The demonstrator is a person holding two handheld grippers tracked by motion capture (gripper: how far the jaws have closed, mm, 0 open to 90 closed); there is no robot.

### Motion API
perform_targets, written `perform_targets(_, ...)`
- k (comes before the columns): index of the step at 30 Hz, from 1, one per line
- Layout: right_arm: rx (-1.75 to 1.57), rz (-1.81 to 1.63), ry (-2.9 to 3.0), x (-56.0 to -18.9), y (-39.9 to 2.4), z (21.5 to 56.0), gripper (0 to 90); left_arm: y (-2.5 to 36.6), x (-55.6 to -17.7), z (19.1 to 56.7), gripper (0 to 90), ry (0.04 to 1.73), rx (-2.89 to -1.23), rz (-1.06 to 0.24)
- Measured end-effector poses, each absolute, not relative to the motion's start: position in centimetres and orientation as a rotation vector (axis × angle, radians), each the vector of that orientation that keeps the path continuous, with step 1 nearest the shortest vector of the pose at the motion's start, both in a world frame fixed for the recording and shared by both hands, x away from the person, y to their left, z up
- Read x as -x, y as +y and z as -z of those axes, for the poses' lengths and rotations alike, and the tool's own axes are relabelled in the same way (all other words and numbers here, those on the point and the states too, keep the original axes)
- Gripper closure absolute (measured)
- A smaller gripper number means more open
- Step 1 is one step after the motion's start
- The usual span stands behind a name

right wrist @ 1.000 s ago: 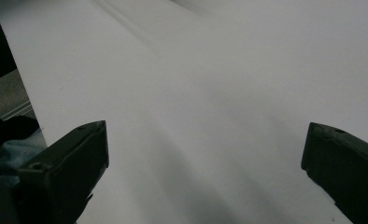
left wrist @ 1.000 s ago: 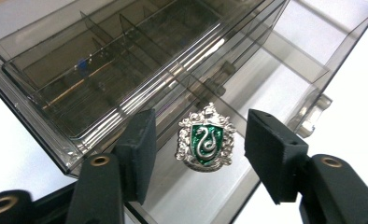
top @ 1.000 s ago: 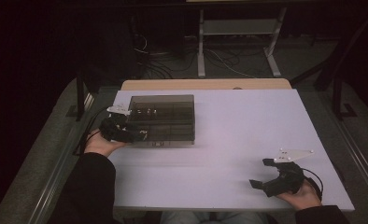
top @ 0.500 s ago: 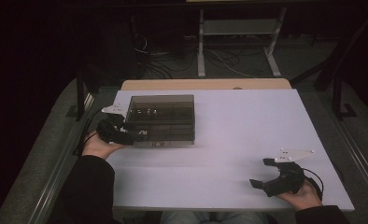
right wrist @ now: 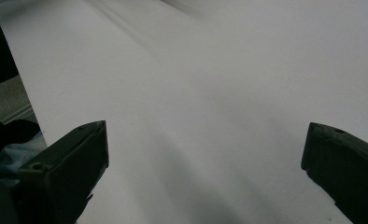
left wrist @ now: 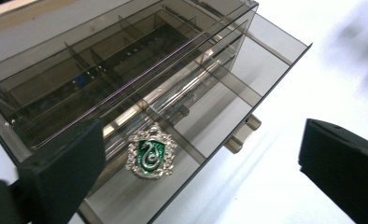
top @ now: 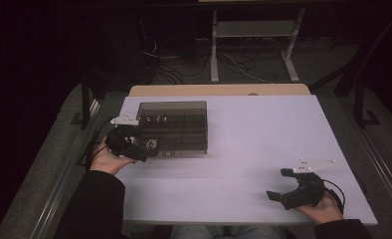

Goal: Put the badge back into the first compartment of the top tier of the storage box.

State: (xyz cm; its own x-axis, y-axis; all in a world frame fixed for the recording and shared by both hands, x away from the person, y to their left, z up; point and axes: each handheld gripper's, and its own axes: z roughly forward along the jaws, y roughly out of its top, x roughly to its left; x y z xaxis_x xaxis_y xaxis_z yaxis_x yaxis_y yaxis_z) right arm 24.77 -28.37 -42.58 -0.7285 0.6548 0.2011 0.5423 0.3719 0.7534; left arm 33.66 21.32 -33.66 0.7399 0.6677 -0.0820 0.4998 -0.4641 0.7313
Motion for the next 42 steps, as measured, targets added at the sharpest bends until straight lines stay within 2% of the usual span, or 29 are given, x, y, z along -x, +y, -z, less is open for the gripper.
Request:
perform_targets(15, -1.090, -1.291, 2.492, -24.8, -28.4, 42.6, 0.5, 20.4, -31.4, 34.1, 0.0, 0.839, -2.107, -0.317)
perform_targets(42, -1.093, -1.299, 2.484, -24.7, -28.5, 42.5, 0.5, 19.8, -28.4, 35.8, 0.0, 0.762, -2.067, -0.272)
